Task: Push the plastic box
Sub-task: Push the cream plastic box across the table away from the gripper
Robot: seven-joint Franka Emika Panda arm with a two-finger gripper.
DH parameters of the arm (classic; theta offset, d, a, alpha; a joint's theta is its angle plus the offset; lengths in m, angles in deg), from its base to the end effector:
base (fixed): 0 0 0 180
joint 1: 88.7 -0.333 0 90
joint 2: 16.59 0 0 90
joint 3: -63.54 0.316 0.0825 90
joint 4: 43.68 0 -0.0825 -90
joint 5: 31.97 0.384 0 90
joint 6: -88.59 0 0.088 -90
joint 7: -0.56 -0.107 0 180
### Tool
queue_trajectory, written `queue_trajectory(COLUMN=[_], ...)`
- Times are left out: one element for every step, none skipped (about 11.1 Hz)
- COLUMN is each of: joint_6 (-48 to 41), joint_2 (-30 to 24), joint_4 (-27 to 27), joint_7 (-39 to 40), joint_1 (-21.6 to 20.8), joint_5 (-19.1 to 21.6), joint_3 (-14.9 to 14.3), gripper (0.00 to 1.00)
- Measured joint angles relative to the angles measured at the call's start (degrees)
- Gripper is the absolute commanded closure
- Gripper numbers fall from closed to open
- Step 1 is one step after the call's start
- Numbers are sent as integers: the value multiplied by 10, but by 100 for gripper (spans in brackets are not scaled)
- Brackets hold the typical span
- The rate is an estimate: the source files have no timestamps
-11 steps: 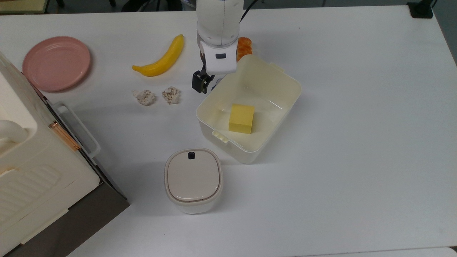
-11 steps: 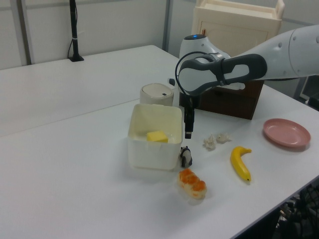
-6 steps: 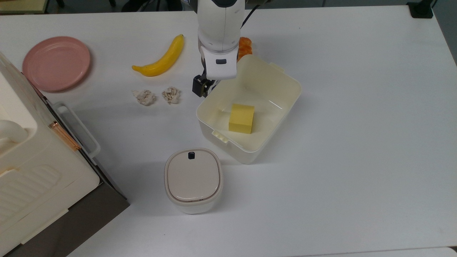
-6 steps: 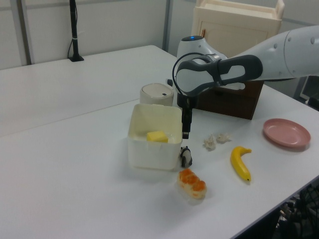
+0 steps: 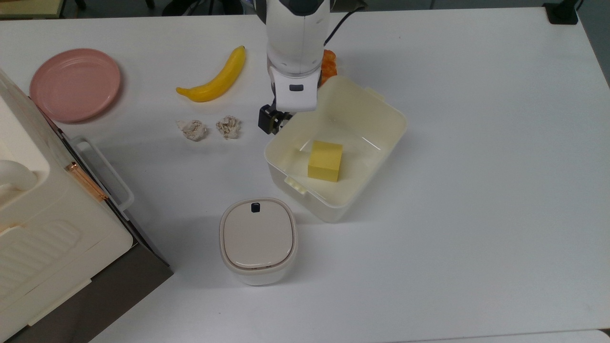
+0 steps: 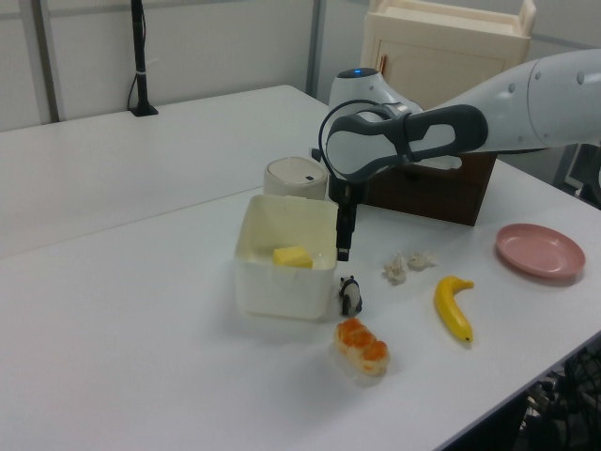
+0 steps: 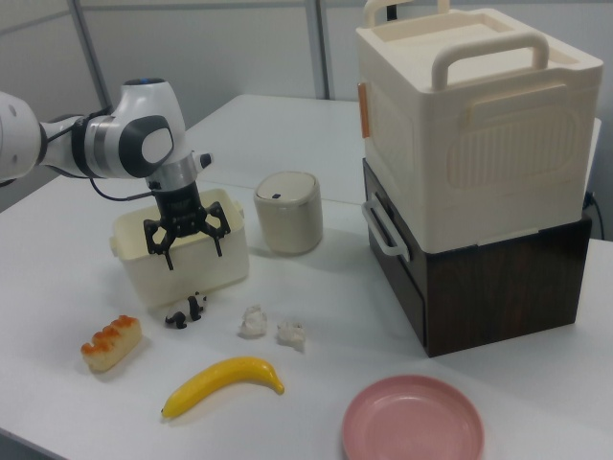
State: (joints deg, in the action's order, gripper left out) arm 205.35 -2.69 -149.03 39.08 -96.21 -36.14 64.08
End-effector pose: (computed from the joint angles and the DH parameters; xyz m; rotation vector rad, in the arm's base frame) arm 0.6092 0.0817 0.3937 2.8189 1.2703 -0.0900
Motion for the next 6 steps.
queue_trajectory(joint_6=[9,13,13,13,13,13], joint_2=[5,11,17,23,28,34], joint_4=[6,15,25,33,40,47], joint_7=[-11,-20,-23,-24,-24,-25], joint_1=[0,-1,-2,-2,-2,-2], joint_5=[0,0,-2,-3,-4,-6], joint_3=[8,14,16,17,17,18], gripper=[0,0,0,0,0,0])
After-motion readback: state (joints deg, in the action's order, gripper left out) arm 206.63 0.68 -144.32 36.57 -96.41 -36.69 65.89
